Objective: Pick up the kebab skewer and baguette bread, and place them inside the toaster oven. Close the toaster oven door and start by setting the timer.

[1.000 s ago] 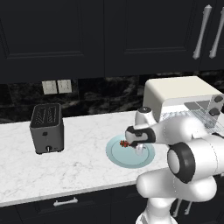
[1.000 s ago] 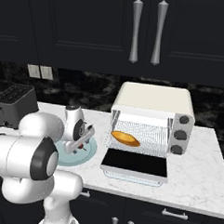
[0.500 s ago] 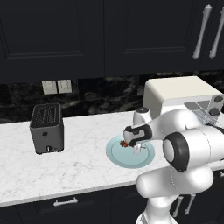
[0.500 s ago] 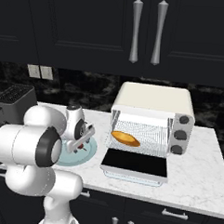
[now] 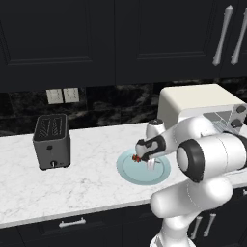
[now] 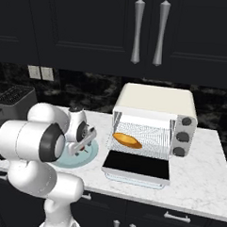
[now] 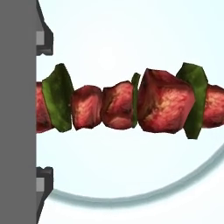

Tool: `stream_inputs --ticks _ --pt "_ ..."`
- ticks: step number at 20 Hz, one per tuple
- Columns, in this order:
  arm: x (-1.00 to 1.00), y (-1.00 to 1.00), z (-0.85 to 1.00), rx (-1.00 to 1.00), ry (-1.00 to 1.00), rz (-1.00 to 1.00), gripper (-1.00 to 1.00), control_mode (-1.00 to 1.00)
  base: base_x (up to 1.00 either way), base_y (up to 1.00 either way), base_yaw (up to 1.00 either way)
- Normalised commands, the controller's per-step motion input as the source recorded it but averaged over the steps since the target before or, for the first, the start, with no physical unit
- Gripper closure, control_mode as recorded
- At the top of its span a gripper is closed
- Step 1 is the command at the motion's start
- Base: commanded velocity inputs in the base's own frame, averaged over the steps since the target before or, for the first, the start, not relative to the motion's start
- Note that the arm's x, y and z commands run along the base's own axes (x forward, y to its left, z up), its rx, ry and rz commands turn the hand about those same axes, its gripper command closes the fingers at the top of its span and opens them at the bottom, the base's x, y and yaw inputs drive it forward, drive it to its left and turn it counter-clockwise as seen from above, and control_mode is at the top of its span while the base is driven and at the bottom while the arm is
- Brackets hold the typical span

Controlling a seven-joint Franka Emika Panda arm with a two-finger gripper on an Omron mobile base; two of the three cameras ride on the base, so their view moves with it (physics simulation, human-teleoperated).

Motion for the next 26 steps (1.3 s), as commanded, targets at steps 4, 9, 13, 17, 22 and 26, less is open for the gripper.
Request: stream_inputs --ticks 4,9,13,17,22,26 --pt "0.24 0.01 -0.06 0.00 0.00 0.00 -1.00 -1.00 0.00 0.00 0.00" --pt "0.21 0.01 -0.05 0.00 0.00 0.01 -1.00 -1.00 0.00 0.00 0.00" --pt "0.04 0.16 -0.13 0.00 0.00 0.01 -1.00 -1.00 0.00 0.00 0.00" --pt "0.00 0.18 -0.32 0.00 0.00 0.02 1.00 -1.00 0.00 0.00 0.00" --pt "-0.16 0.02 -0.39 0.00 0.01 0.05 1.00 -1.00 0.00 0.00 0.00" --pt "-0.43 0.00 -0.32 0.00 0.00 0.07 1.00 -1.00 0.00 0.00 0.00"
